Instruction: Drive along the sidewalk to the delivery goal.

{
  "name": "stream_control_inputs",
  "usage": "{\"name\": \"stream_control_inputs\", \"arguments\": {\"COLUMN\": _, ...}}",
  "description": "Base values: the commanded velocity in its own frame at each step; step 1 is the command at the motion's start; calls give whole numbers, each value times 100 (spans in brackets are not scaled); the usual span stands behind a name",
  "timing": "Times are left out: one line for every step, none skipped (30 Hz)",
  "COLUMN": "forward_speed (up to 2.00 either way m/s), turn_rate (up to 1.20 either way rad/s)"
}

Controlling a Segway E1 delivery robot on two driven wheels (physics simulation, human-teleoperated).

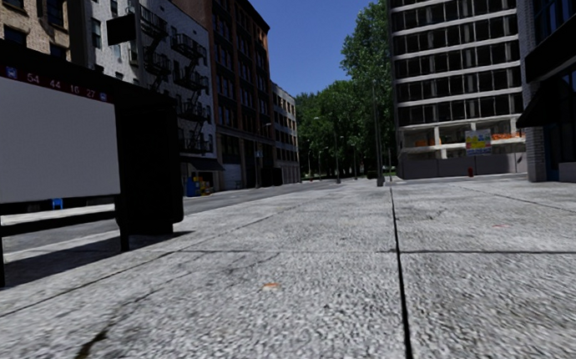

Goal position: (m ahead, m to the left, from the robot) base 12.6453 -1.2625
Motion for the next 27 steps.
{"name": "stream_control_inputs", "arguments": {"forward_speed": 200, "turn_rate": 0}}
{"name": "stream_control_inputs", "arguments": {"forward_speed": 200, "turn_rate": 0}}
{"name": "stream_control_inputs", "arguments": {"forward_speed": 200, "turn_rate": 0}}
{"name": "stream_control_inputs", "arguments": {"forward_speed": 200, "turn_rate": 0}}
{"name": "stream_control_inputs", "arguments": {"forward_speed": 200, "turn_rate": 0}}
{"name": "stream_control_inputs", "arguments": {"forward_speed": 200, "turn_rate": 0}}
{"name": "stream_control_inputs", "arguments": {"forward_speed": 200, "turn_rate": 0}}
{"name": "stream_control_inputs", "arguments": {"forward_speed": 200, "turn_rate": 0}}
{"name": "stream_control_inputs", "arguments": {"forward_speed": 200, "turn_rate": 0}}
{"name": "stream_control_inputs", "arguments": {"forward_speed": 200, "turn_rate": 0}}
{"name": "stream_control_inputs", "arguments": {"forward_speed": 200, "turn_rate": 0}}
{"name": "stream_control_inputs", "arguments": {"forward_speed": 200, "turn_rate": 0}}
{"name": "stream_control_inputs", "arguments": {"forward_speed": 200, "turn_rate": 0}}
{"name": "stream_control_inputs", "arguments": {"forward_speed": 200, "turn_rate": 0}}
{"name": "stream_control_inputs", "arguments": {"forward_speed": 200, "turn_rate": 0}}
{"name": "stream_control_inputs", "arguments": {"forward_speed": 200, "turn_rate": 0}}
{"name": "stream_control_inputs", "arguments": {"forward_speed": 200, "turn_rate": 0}}
{"name": "stream_control_inputs", "arguments": {"forward_speed": 200, "turn_rate": 0}}
{"name": "stream_control_inputs", "arguments": {"forward_speed": 200, "turn_rate": 0}}
{"name": "stream_control_inputs", "arguments": {"forward_speed": 200, "turn_rate": 0}}
{"name": "stream_control_inputs", "arguments": {"forward_speed": 200, "turn_rate": 0}}
{"name": "stream_control_inputs", "arguments": {"forward_speed": 200, "turn_rate": 0}}
{"name": "stream_control_inputs", "arguments": {"forward_speed": 200, "turn_rate": 0}}
{"name": "stream_control_inputs", "arguments": {"forward_speed": 200, "turn_rate": 0}}
{"name": "stream_control_inputs", "arguments": {"forward_speed": 200, "turn_rate": 0}}
{"name": "stream_control_inputs", "arguments": {"forward_speed": 200, "turn_rate": 0}}
{"name": "stream_control_inputs", "arguments": {"forward_speed": 200, "turn_rate": 0}}
